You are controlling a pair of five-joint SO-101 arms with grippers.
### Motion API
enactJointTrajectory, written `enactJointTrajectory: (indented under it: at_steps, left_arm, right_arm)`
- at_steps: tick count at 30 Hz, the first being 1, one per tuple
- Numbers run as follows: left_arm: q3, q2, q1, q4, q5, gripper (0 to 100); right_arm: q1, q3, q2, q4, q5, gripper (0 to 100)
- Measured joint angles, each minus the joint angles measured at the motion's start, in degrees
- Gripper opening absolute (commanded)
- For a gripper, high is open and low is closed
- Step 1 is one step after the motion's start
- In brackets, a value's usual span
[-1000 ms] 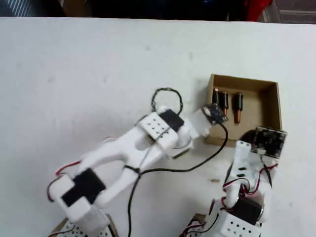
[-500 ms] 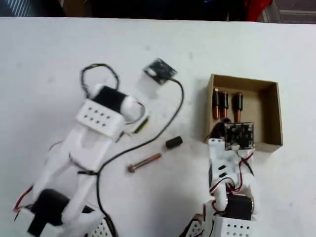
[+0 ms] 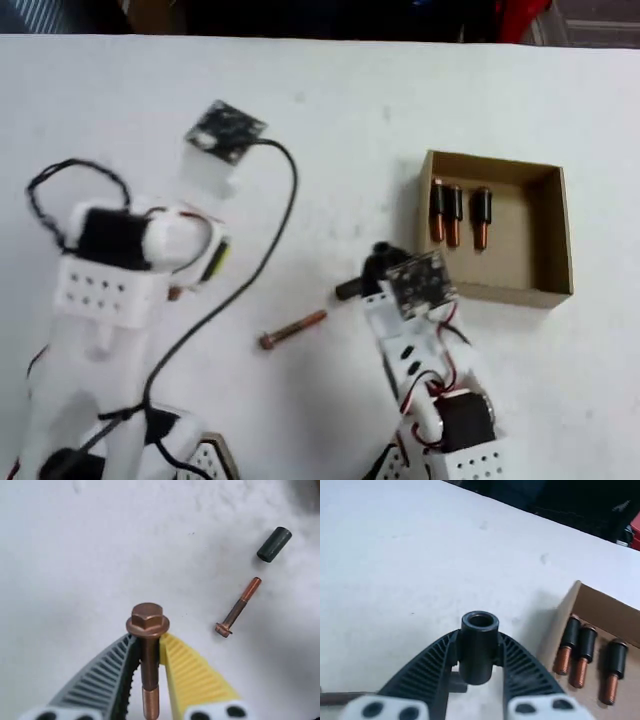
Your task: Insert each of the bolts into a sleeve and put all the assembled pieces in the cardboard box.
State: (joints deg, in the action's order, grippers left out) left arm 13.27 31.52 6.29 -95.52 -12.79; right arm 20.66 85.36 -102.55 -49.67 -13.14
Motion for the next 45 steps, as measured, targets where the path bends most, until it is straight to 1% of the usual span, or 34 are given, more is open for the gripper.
enactJointTrajectory:
  at_steps: [3,7,10,13,18,21,24,29,31,38,41,45]
  left_arm:
    - [0.0,2.46,-2.29,-1.76,0.0,2]
    - [0.0,6.15,-4.84,-3.43,0.0,2]
    - [2.29,10.55,-6.51,-3.34,2.37,2]
    - [6.24,16.0,-7.12,-1.93,5.19,2]
    - [12.4,25.67,-7.21,3.34,6.33,2]
    - [16.0,30.42,-7.21,6.15,6.51,2]
    - [18.81,34.02,-7.21,8.97,6.77,2]
    - [22.15,38.24,-7.21,15.82,12.04,2]
    - [23.56,39.21,-7.12,18.46,12.66,2]
    - [26.55,39.56,-1.23,27.78,13.36,2]
    - [26.55,39.56,1.58,31.91,15.74,2]
    - [26.55,39.56,4.22,36.57,17.85,2]
  right_arm:
    - [6.68,0.0,0.0,0.18,0.0,1.7]
    - [14.77,0.0,0.0,3.52,0.0,1.7]
    - [17.76,0.0,0.0,6.51,0.0,1.7]
    - [18.37,0.0,0.0,8.88,0.53,1.7]
    - [18.64,0.0,0.0,11.87,7.91,1.7]
    - [18.55,0.0,0.0,14.95,10.73,1.7]
    - [19.25,2.11,0.0,20.4,11.69,1.7]
    - [19.08,7.47,0.0,29.19,11.96,1.7]
    - [19.25,8.26,0.0,30.95,12.04,1.7]
    - [21.54,9.93,0.09,32.44,12.57,1.7]
    - [21.36,10.81,0.09,34.37,14.51,1.7]
    - [21.45,10.99,0.09,34.73,14.68,1.7]
